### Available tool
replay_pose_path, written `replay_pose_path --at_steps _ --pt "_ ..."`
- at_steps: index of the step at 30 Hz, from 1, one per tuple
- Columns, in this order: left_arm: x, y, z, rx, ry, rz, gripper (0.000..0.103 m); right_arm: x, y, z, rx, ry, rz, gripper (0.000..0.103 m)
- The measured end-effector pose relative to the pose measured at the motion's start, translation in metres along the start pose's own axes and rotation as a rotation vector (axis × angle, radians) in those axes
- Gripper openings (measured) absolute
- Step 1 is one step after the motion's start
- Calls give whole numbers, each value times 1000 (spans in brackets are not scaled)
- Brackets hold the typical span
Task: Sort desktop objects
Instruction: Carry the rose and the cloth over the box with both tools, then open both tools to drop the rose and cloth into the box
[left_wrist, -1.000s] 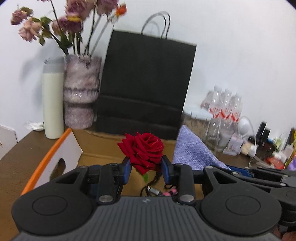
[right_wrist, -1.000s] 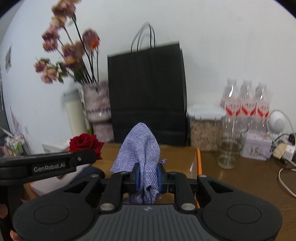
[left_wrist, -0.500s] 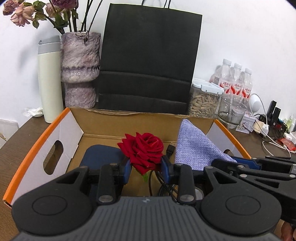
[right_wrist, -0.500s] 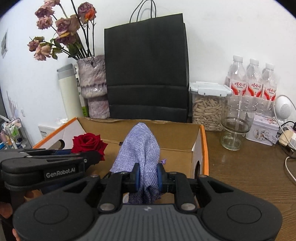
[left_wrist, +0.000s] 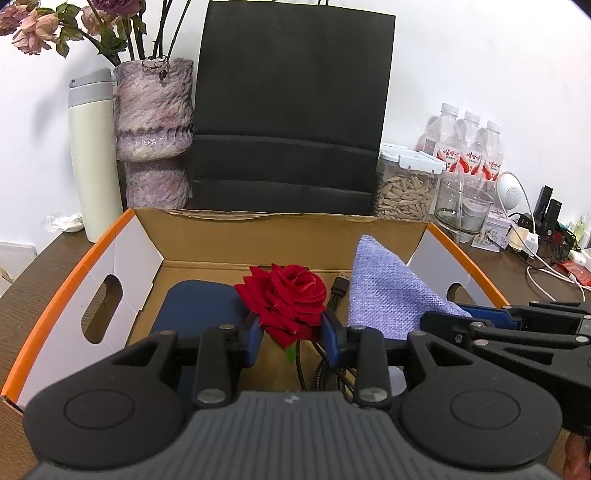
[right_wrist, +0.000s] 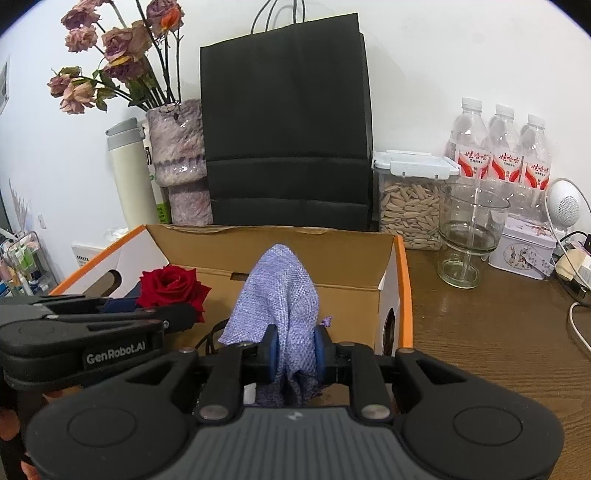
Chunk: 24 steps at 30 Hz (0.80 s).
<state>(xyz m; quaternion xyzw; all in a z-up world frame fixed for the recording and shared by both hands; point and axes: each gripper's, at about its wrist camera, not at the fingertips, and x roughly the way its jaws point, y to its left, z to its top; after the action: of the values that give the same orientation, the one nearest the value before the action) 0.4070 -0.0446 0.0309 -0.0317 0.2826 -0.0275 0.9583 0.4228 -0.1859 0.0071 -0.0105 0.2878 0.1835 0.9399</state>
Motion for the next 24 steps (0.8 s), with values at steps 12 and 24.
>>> replay_pose_path --at_steps 12,24 --pt "-6 -3 -1 15 -23 21 51 -2 5 -2 -18 6 -19 45" --pt "-35 2 11 -8 -125 83 103 -22 9 3 -21 -24 -26 103"
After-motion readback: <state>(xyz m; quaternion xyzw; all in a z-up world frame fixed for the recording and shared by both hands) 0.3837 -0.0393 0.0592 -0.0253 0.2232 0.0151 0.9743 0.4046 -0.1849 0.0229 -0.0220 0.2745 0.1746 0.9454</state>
